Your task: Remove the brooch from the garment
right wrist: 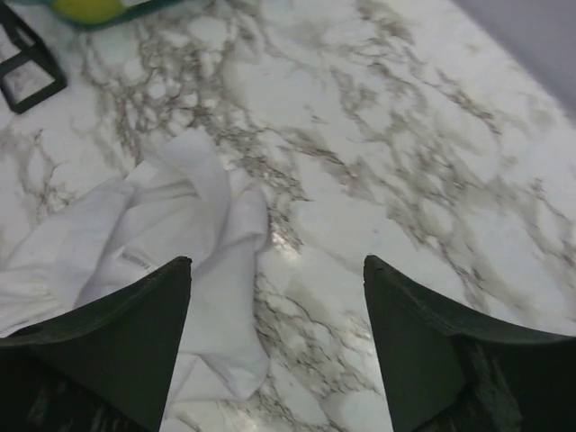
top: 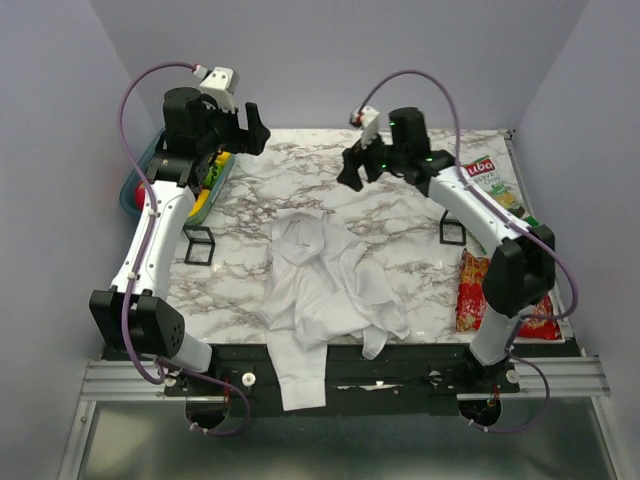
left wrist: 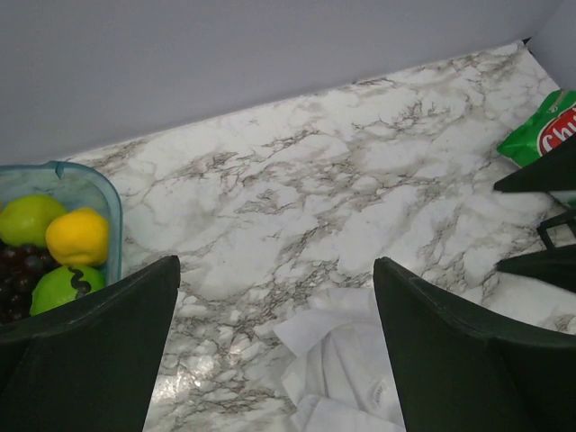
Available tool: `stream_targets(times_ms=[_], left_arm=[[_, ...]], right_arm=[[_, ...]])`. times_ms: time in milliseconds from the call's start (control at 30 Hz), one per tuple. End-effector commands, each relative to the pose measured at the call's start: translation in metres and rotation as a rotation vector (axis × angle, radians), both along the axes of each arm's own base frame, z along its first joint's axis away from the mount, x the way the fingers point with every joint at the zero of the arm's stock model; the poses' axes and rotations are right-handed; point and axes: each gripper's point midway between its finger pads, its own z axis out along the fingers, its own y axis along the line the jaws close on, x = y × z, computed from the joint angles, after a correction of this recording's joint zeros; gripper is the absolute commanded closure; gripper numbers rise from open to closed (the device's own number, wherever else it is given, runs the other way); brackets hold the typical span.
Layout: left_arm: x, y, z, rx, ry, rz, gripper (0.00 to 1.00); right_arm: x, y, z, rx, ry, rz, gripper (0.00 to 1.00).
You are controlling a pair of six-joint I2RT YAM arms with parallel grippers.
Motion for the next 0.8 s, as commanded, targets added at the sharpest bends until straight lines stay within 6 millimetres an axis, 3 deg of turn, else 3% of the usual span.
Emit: stream_targets(times_ms=[0,100,200,267,333,533,600,667,700,733,767], left_arm=[[-0.023,0.015,0.022,-0.096,0.021,0.061,0.05],[-0.024,0.026,0.021,-0.121,0.017,0.125,0.05],[-0.028,0.032,0.019,-0.111,0.011,0.149,0.05],[-0.029,0.035,0.014,-0.098,0.013,0.157,0.05],[-0.030,0.035,0.009,-0.092,0.027,0.160,0.05],[-0.033,0.036,-0.004,-0.078,0.057,0.160,0.05],[-0.033,0.036,-0.006,-0.084,0.064,0.162,0.05],[-0.033,0.034,-0.004,-0.090,0.060,0.155,0.05],[-0.033,0.034,-0.004,-0.091,0.059,0.152,0.05],[-0.034,0.034,-0.003,-0.092,0.058,0.152,0.05],[-0.034,0.034,-0.004,-0.094,0.059,0.152,0.05]], right_arm=[[-0.025,0.066,-0.065,-0.100,0.097,0.169,0.21],[-0.044,0.091,-0.094,-0.111,0.157,0.255,0.25],[-0.068,0.106,-0.112,-0.095,0.196,0.373,0.27],[-0.072,0.110,-0.125,-0.114,0.194,0.388,0.27],[-0.070,0.110,-0.138,-0.125,0.221,0.346,0.27],[-0.042,0.115,-0.153,-0.144,0.207,0.251,0.27],[-0.035,0.117,-0.168,-0.163,0.228,0.229,0.27],[-0.027,0.121,-0.168,-0.169,0.235,0.220,0.27],[-0.026,0.123,-0.181,-0.181,0.261,0.225,0.29],[-0.025,0.126,-0.182,-0.181,0.262,0.236,0.32],[-0.021,0.129,-0.176,-0.182,0.259,0.239,0.49]])
